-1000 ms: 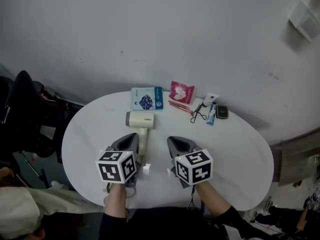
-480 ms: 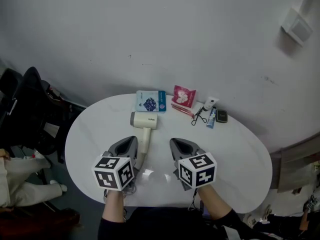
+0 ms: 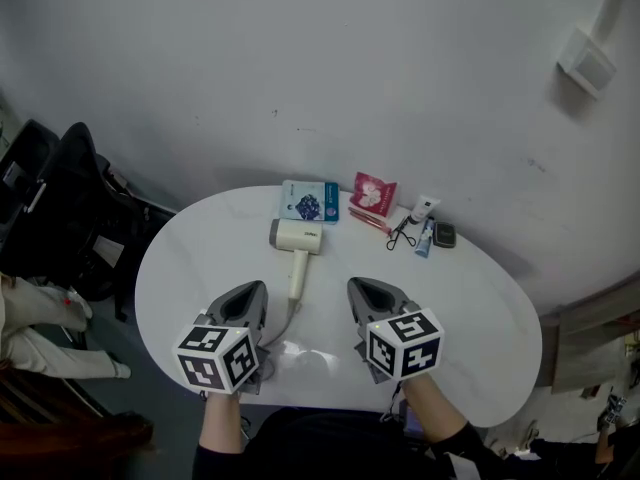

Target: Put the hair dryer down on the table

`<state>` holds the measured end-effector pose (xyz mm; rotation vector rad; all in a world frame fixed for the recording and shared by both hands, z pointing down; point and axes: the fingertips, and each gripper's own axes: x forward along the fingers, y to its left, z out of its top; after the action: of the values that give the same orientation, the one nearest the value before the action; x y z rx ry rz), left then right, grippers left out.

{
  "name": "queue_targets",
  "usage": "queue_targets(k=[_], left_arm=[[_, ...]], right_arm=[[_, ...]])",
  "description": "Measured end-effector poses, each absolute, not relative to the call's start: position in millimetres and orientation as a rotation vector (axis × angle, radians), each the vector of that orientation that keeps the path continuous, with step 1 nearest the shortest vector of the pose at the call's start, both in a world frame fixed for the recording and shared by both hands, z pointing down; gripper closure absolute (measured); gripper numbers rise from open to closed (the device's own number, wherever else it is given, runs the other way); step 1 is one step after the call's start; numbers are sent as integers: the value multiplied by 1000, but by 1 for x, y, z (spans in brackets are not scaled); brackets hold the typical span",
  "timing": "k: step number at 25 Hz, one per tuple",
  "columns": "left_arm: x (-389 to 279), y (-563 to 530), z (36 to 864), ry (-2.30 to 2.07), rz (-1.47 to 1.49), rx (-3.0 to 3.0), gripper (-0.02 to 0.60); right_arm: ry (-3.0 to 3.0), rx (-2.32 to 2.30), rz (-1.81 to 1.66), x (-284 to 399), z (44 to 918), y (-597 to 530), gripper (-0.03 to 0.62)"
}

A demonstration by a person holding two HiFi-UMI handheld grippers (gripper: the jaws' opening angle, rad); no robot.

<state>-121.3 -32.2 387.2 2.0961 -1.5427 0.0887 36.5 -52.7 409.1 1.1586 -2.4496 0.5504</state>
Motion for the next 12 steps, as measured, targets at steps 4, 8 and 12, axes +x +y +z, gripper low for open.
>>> queue_targets(k=[4, 8, 12], left_arm=[[-126, -20, 382, -1552, 66, 2103, 572], [-129, -9, 375, -1561, 48, 2114, 572], [-132, 3, 369, -1569, 32, 2129, 572]], right_arm=[[-2457, 1155, 530, 37, 405, -43, 594], [-2478, 1151, 516, 36, 398, -33, 594], [-2494, 1146, 490, 33, 392, -22, 594]])
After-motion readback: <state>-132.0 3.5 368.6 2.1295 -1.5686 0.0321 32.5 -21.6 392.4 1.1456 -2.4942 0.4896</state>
